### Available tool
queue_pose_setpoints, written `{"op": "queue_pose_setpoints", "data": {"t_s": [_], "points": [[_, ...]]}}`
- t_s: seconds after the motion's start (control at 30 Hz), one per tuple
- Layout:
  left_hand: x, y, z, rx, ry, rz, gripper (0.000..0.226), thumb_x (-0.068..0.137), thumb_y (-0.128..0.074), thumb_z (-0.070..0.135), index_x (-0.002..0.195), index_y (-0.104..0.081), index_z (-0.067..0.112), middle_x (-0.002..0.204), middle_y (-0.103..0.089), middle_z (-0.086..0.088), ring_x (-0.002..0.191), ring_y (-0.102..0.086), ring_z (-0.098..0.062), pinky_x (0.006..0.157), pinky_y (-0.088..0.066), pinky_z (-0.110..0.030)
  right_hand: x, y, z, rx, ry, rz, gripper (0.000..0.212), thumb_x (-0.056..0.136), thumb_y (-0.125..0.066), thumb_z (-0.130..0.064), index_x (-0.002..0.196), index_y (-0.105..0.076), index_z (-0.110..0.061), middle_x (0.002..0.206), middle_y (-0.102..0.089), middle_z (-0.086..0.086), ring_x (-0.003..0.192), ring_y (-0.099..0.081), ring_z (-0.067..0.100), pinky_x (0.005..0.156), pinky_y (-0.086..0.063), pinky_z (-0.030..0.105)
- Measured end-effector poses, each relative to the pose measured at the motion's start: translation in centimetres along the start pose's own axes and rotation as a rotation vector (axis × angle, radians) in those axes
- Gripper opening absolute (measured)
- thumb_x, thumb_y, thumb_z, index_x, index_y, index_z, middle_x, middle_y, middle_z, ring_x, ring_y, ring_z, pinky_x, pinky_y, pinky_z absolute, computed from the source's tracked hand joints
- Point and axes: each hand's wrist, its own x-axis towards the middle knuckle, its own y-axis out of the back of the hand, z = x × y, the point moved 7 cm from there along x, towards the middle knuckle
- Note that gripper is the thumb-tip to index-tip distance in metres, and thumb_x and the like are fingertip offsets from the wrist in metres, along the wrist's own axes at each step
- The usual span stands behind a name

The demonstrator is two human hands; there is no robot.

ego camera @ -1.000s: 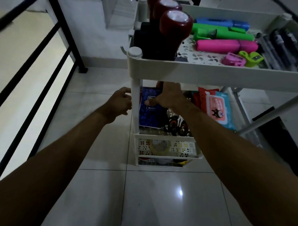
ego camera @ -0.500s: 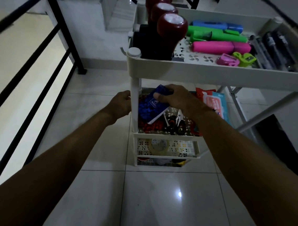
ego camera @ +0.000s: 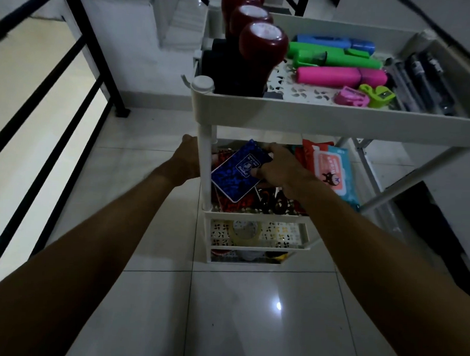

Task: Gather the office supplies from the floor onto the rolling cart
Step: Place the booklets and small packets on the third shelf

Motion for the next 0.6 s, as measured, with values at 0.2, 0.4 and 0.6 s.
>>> {"op": "queue_pose_setpoints", "data": {"t_s": [0.2,0.4,0.6], "points": [[1.1,0.8,1.8,-0.075,-0.086,0.106,0.019,0.092,-0.050,0.027,0.085,-0.058,0.011,0.067,-0.060,0.011,0.060,-0.059,0.006,0.054,-0.044,-0.007,-0.9,1.0,-2.1,-0.191,0.162,-0.150,0.060,0.088,-0.060,0.004,0.139,-0.046,-0.023,0.127,-0.056,0.000,0.106,-0.058,0.015,0.069,-0.056,0.022],[1.2,0.1,1.2,0.015,-0.185,0.168,0.023,0.087,-0.060,0.000,0.107,-0.069,-0.002,0.100,-0.069,-0.019,0.085,-0.053,-0.010,0.069,-0.030,0.008,-0.3,0.4,-1.0,-0.217,0.165,0.146,0.045,0.079,-0.077,-0.015,0.119,-0.056,-0.014,0.110,-0.066,0.007,0.099,-0.063,0.022,0.081,-0.057,0.035],[-2.2,1.4,1.4,0.032,-0.299,0.302,0.039,0.083,-0.057,0.031,0.081,-0.070,-0.005,0.077,-0.069,-0.019,0.071,-0.065,-0.026,0.066,-0.053,-0.029,0.5,-0.4,-1.4,-0.532,0.078,0.270,0.055,0.086,-0.071,-0.031,0.126,-0.051,0.002,0.126,-0.057,0.017,0.116,-0.055,0.031,0.096,-0.049,0.036]]}}
